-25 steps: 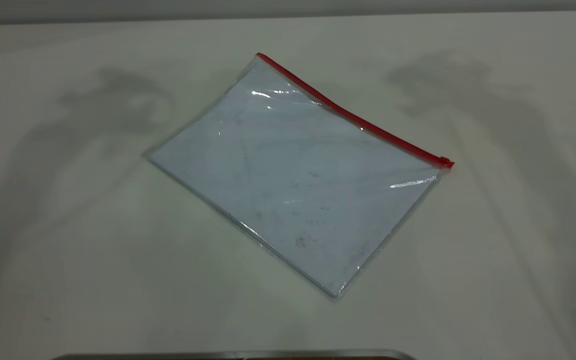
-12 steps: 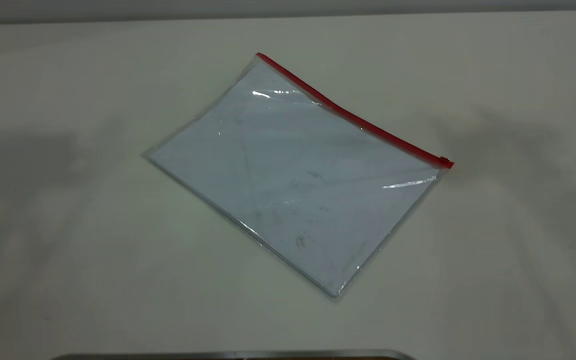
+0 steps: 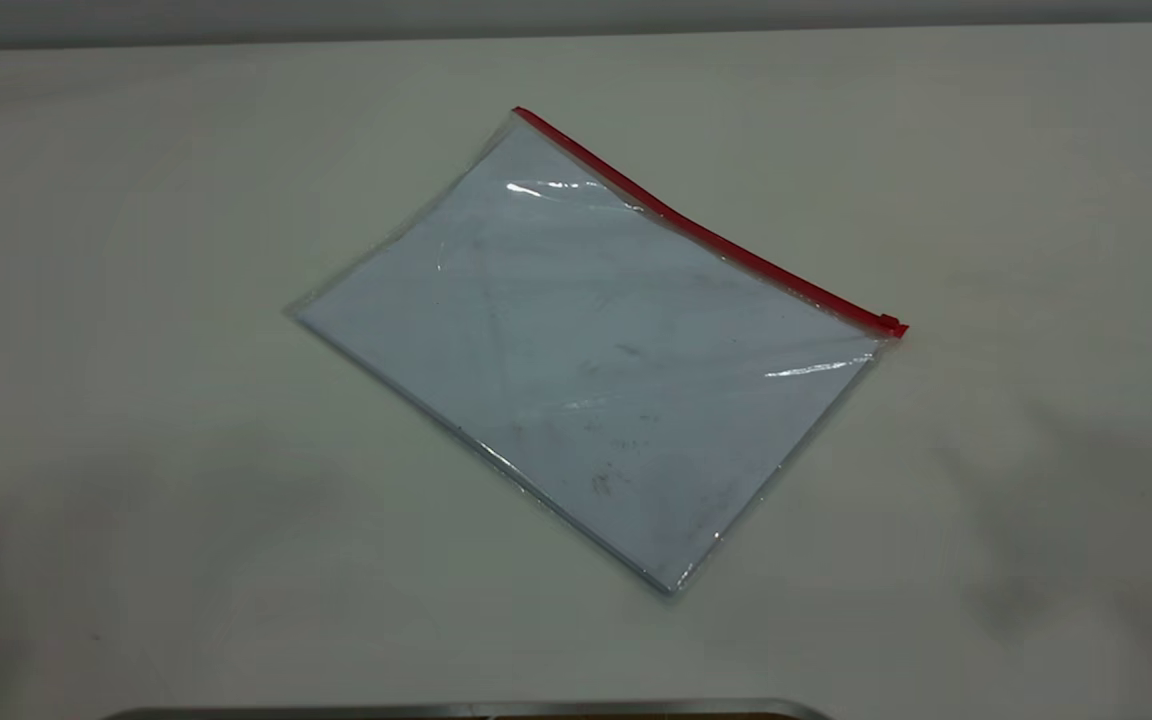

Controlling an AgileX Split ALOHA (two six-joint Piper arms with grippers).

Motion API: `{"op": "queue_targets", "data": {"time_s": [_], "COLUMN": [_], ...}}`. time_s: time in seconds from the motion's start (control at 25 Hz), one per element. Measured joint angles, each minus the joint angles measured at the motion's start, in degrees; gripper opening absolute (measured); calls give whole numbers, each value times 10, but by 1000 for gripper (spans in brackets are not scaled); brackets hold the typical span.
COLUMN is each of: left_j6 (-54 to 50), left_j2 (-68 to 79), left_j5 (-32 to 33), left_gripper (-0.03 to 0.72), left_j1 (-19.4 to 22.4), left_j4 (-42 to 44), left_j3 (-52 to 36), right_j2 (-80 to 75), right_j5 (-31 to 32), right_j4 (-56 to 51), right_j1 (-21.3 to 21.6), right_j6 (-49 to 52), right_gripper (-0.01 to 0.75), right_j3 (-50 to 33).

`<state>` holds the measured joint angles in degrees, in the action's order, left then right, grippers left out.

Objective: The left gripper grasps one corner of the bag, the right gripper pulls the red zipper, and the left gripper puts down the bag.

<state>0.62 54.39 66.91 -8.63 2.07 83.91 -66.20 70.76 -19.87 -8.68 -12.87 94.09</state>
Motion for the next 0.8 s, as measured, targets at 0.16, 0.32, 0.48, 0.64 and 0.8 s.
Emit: {"op": "queue_targets", "data": {"time_s": [0.16, 0.32, 0.48, 0.64, 0.8], "left_j6": [-1, -1, -1, -1, -1], "left_j2": [-89, -176, -254, -333, -390], "left_j5": [0, 0, 0, 0, 0], "left_gripper": [590, 590, 590, 590, 590], "left_j1": [0, 0, 0, 0, 0], "left_j4": [0, 0, 0, 0, -1], "left_j3": [-113, -222, -319, -392, -445], "right_j2": [88, 179, 280, 383, 466], "right_j5": [0, 0, 0, 0, 0], "right_j4": [-3, -5, -12, -13, -9], "right_j1": [0, 0, 0, 0, 0], "right_j6": [-11, -13, -12, -11, -13], "right_gripper": [574, 574, 574, 574, 574], "right_j3": [-108, -207, -292, -370, -446]}}
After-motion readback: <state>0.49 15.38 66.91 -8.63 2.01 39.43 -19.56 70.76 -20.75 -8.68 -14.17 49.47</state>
